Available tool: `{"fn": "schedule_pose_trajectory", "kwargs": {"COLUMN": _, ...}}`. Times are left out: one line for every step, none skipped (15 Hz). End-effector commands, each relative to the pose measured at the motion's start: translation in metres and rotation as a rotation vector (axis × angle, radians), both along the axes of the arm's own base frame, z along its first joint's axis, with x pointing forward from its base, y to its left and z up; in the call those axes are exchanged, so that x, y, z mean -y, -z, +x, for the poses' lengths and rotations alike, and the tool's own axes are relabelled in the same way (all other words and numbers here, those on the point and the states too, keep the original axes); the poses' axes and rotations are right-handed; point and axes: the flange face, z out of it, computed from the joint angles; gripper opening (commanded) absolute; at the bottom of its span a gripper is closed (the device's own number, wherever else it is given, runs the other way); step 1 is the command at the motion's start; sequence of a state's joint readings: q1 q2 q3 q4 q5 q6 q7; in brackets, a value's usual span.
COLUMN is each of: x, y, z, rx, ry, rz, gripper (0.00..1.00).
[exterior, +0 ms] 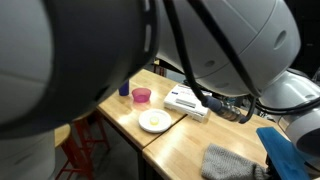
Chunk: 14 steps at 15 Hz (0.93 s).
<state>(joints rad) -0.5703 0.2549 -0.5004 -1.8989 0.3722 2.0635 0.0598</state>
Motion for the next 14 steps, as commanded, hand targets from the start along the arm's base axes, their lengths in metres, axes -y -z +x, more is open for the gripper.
{"fn": "schedule_pose_trajectory", "kwargs": {"x": 0.026, "y": 0.047, "z": 0.009, "rx": -0.062, "ry": 0.005, "rz": 0.023, "gripper": 0.02}}
{"fn": "schedule_pose_trajectory", "kwargs": {"x": 0.03, "y": 0.047, "z": 0.013, "rx": -0.063, "ry": 0.006, "rz": 0.02, "gripper": 0.02}}
{"fn": "schedule_pose_trajectory", "kwargs": {"x": 0.033, "y": 0.046, "z": 0.017, "rx": -0.064, "ry": 0.007, "rz": 0.019, "gripper": 0.02}}
{"fn": "schedule_pose_trajectory", "kwargs": {"x": 0.036, "y": 0.044, "z": 0.022, "rx": -0.062, "ry": 0.006, "rz": 0.015, "gripper": 0.02}}
{"fn": "schedule_pose_trajectory", "kwargs": {"x": 0.039, "y": 0.043, "z": 0.026, "rx": -0.057, "ry": 0.006, "rz": 0.017, "gripper": 0.02}}
{"fn": "schedule_pose_trajectory", "kwargs": {"x": 0.042, "y": 0.042, "z": 0.03, "rx": -0.054, "ry": 0.004, "rz": 0.025, "gripper": 0.02}}
{"fn": "schedule_pose_trajectory", "kwargs": {"x": 0.045, "y": 0.041, "z": 0.035, "rx": -0.051, "ry": 0.003, "rz": 0.029, "gripper": 0.02}}
{"fn": "schedule_pose_trajectory", "kwargs": {"x": 0.047, "y": 0.04, "z": 0.039, "rx": -0.05, "ry": 0.0, "rz": 0.034, "gripper": 0.02}}
{"fn": "schedule_pose_trajectory", "kwargs": {"x": 0.05, "y": 0.039, "z": 0.044, "rx": -0.048, "ry": -0.004, "rz": 0.038, "gripper": 0.02}}
{"fn": "schedule_pose_trajectory", "kwargs": {"x": 0.052, "y": 0.037, "z": 0.047, "rx": -0.046, "ry": -0.009, "rz": 0.042, "gripper": 0.02}}
{"fn": "schedule_pose_trajectory", "kwargs": {"x": 0.054, "y": 0.036, "z": 0.051, "rx": -0.044, "ry": -0.014, "rz": 0.045, "gripper": 0.02}}
{"fn": "schedule_pose_trajectory", "kwargs": {"x": 0.055, "y": 0.033, "z": 0.056, "rx": -0.042, "ry": -0.019, "rz": 0.044, "gripper": 0.02}}
{"fn": "schedule_pose_trajectory", "kwargs": {"x": 0.057, "y": 0.031, "z": 0.061, "rx": -0.039, "ry": -0.024, "rz": 0.044, "gripper": 0.02}}
{"fn": "schedule_pose_trajectory", "kwargs": {"x": 0.058, "y": 0.03, "z": 0.065, "rx": -0.037, "ry": -0.029, "rz": 0.046, "gripper": 0.02}}
